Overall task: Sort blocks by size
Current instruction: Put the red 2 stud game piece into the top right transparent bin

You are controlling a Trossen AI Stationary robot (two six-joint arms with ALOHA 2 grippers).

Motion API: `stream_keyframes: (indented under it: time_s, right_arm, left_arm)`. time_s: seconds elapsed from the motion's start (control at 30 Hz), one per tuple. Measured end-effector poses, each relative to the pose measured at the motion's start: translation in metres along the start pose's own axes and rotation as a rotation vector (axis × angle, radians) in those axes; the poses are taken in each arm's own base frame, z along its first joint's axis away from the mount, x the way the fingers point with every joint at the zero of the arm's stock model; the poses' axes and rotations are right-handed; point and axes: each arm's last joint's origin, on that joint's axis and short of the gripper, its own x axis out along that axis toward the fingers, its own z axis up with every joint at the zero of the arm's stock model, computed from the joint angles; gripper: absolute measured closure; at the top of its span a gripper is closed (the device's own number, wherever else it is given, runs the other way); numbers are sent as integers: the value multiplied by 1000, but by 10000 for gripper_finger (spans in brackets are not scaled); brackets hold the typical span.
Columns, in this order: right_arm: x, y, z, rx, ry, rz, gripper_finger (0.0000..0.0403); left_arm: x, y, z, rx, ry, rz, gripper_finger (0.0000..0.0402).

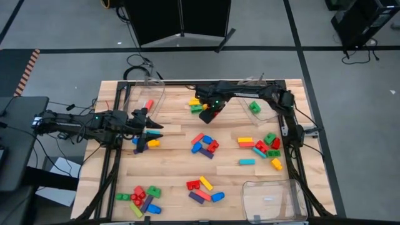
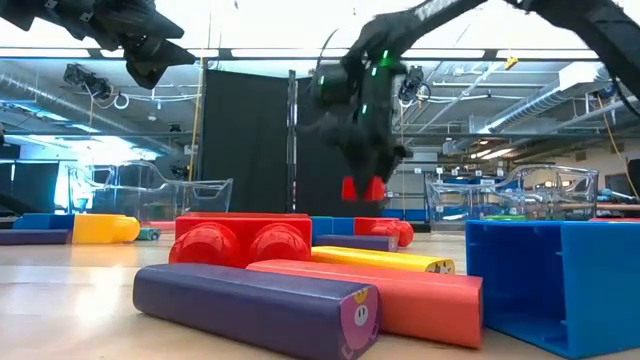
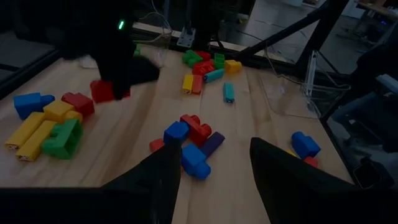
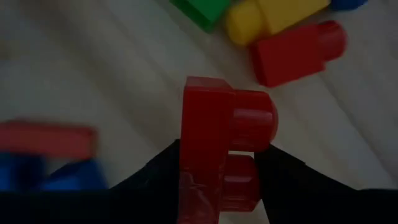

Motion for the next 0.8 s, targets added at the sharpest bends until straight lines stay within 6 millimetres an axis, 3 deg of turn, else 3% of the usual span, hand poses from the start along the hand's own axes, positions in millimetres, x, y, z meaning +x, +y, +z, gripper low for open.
stream_keyframes:
  time_s: [0.27,0.53,0.67,0.8]
  right_arm:
    - [-82,1,-29,-29,-167,-5,230]
    - [-160,-49,-57,85,-350,-33,230]
    - [-176,-87,-69,194,-359,-116,230]
    - [-165,-127,-84,309,-313,-148,230]
  left_arm:
    - [0,0,0,0,0,0,204]
    - [0,0,0,0,-2,3,204]
    - [0,0,0,0,-2,3,204]
    - [0,0,0,0,-2,3,204]
